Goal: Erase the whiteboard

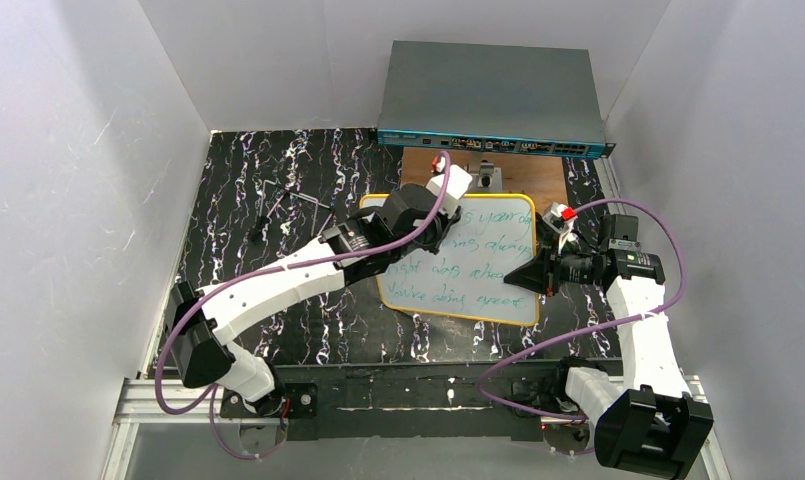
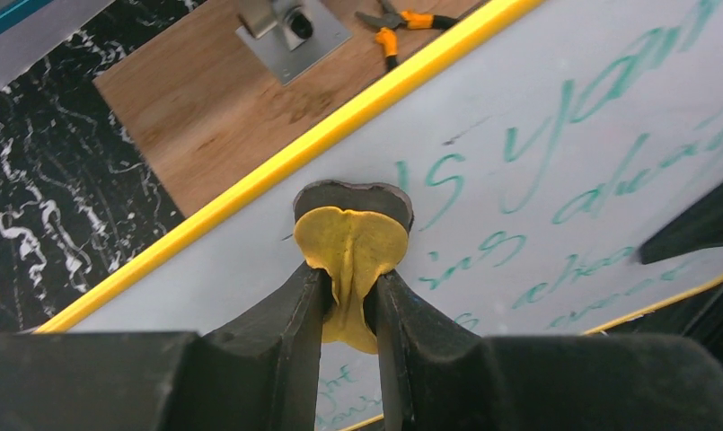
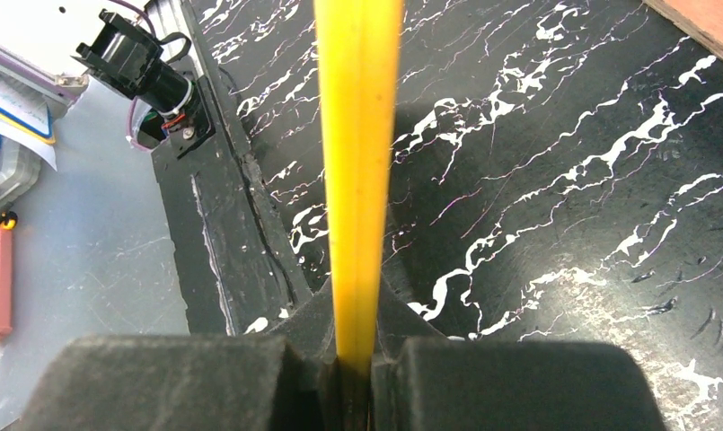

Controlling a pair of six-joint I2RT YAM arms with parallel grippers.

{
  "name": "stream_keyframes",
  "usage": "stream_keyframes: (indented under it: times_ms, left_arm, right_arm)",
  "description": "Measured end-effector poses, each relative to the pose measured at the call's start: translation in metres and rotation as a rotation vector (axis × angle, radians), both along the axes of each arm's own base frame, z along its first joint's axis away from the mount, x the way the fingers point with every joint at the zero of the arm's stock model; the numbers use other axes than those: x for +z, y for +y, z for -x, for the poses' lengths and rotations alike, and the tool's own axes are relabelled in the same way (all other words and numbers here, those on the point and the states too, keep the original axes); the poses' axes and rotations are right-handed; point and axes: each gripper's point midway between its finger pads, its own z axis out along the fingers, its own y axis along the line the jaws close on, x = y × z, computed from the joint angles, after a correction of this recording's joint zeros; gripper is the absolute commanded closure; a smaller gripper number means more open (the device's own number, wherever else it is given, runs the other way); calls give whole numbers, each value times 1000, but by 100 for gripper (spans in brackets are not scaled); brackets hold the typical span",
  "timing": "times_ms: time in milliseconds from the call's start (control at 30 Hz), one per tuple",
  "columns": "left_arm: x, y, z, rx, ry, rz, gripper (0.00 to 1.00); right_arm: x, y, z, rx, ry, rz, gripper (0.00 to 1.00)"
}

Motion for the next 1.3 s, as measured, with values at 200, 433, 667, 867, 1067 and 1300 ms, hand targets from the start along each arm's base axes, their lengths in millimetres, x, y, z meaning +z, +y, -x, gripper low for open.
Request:
stream_keyframes:
  times_ms: [200,433,667,867,1067,1300]
  left_arm:
    - [2,-14,8,-25,-10,4,100]
    - [-11,1,5,57,-17,-4,100]
    - [-17,33,-9,151,1,-11,100]
    - [-14,33,-8,128,12,-1,100]
    - [-4,3,10,36,15,27,100]
    - [-12,-22,24,-22,15,9,100]
  right_arm:
    - [0,0,0,6,-13,1,99]
    - [0,0,0,5,-11,0,99]
    - [0,0,0,5,-7,-1,99]
    - [0,0,0,5,-9,0,99]
    - [1,0,0,13,-27,1,99]
    - [1,1,1,16,-29,0,99]
